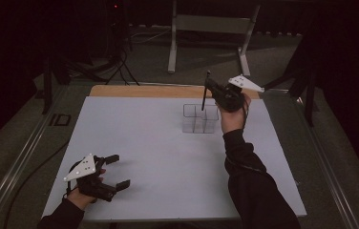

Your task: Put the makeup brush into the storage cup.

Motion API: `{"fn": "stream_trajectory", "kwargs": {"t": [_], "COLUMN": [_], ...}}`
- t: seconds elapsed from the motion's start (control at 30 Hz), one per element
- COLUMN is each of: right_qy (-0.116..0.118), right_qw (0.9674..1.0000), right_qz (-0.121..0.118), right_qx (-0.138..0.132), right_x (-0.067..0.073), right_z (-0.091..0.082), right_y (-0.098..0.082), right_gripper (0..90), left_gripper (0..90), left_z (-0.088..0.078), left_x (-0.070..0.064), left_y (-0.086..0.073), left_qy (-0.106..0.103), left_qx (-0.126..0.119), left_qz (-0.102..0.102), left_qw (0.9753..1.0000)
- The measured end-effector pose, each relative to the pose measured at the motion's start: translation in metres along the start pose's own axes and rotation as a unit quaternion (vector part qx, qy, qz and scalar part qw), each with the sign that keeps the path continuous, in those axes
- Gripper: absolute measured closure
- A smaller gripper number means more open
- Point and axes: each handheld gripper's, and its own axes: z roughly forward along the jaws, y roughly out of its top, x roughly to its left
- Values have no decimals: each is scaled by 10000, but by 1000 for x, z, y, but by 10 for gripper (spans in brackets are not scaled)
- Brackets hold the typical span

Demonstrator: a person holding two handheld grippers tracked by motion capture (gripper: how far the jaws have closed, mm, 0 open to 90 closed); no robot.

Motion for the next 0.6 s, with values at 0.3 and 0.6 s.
{"fn": "stream_trajectory", "kwargs": {"t": [0.3,0.6], "right_qy": [-34,-97], "right_qw": [9998,9986], "right_qz": [0,-96], "right_qx": [218,506], "right_x": [-9,-13], "right_z": [11,19], "right_y": [-20,-34], "right_gripper": [845,844], "left_gripper": [7,7], "left_z": [0,0], "left_x": [0,0], "left_y": [0,-1], "left_qy": [3,-6], "left_qx": [12,23], "left_qz": [-15,-16], "left_qw": [10000,10000]}}
